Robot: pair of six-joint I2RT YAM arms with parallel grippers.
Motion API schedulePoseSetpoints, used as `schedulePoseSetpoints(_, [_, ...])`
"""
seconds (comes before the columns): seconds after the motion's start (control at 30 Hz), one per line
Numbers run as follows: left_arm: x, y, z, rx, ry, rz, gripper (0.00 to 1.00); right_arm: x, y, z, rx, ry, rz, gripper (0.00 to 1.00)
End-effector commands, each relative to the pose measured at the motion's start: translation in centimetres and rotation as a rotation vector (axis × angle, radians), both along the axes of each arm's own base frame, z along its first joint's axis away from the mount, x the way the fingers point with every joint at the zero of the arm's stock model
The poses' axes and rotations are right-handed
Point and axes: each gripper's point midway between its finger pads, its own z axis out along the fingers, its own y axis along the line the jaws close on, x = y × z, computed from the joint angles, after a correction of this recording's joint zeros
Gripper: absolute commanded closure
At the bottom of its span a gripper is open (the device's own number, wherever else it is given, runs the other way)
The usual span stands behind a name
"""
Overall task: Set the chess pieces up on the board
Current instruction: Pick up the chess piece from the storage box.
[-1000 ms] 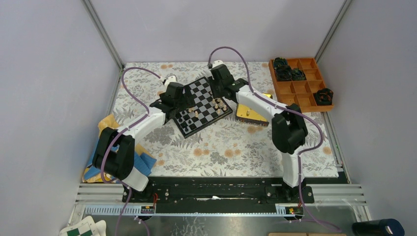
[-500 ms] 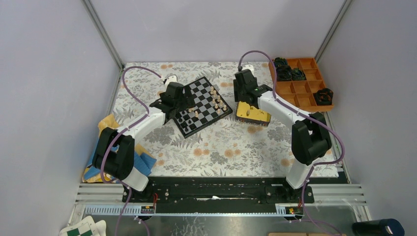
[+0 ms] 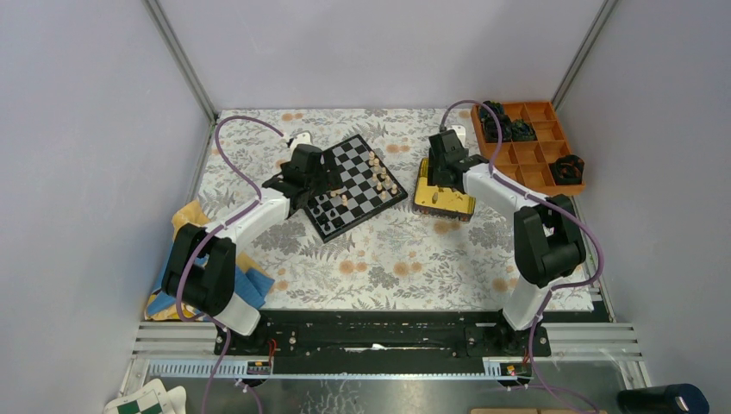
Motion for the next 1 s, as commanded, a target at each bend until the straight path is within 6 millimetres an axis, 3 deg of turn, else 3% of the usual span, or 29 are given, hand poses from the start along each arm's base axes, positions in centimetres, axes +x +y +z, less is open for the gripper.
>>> schedulePoseSetpoints(0.0, [1.2, 0.1, 1.9, 0.003, -0.055, -0.003, 0.01, 1.4, 0.4, 0.7, 0.057, -0.054, -0.019, 0.41])
schedulePoseSetpoints(0.97, [1.9, 0.9, 0.7, 0.029, -0.029, 0.016, 0.01, 4.8, -0.1, -2.7, 0.058, -0.01, -0.038, 0.54])
